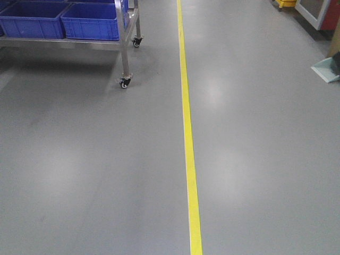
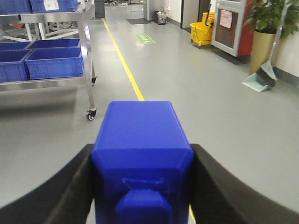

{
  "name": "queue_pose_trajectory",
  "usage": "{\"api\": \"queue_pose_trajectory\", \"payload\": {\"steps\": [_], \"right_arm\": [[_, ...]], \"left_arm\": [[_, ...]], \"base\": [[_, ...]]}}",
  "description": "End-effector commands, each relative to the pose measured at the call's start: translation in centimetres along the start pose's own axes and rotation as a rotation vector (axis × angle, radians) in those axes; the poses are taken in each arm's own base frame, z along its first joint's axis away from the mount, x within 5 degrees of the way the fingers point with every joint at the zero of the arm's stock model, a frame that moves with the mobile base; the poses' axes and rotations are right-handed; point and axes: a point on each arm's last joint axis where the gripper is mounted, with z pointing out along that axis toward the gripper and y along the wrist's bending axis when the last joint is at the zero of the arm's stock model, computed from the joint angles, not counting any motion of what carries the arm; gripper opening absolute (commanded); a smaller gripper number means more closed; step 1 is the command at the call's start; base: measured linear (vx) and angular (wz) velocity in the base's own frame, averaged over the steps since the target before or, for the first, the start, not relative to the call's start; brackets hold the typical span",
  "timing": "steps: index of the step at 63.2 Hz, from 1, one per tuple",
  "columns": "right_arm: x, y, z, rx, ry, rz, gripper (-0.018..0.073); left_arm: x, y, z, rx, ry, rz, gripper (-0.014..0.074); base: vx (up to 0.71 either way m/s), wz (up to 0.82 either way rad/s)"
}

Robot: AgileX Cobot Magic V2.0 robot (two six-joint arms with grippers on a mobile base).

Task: Pour parts from conveyor to right shelf
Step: 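Drive along the yellow-lined aisle past the bin carts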

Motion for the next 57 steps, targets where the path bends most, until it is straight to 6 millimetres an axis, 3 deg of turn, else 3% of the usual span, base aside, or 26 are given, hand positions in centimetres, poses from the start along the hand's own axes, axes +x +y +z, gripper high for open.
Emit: {"api": "queue_pose_trajectory", "payload": {"steps": [1, 57], "right_arm": [[-0.25, 0.01, 0.01, -0.001, -0.072, -0.015, -0.0009], [-0.26, 0.01, 0.01, -0.001, -0.072, -0.015, -0.0009]], "left_arm": [[-1.35, -0.04, -0.19, 0.009, -0.091, -0.006, -0.0006], [-1.35, -0.05, -0.19, 0.01, -0.091, -0.006, -0.0006]], "base": [[0.83, 0.08], [0.76, -0.01]]}}
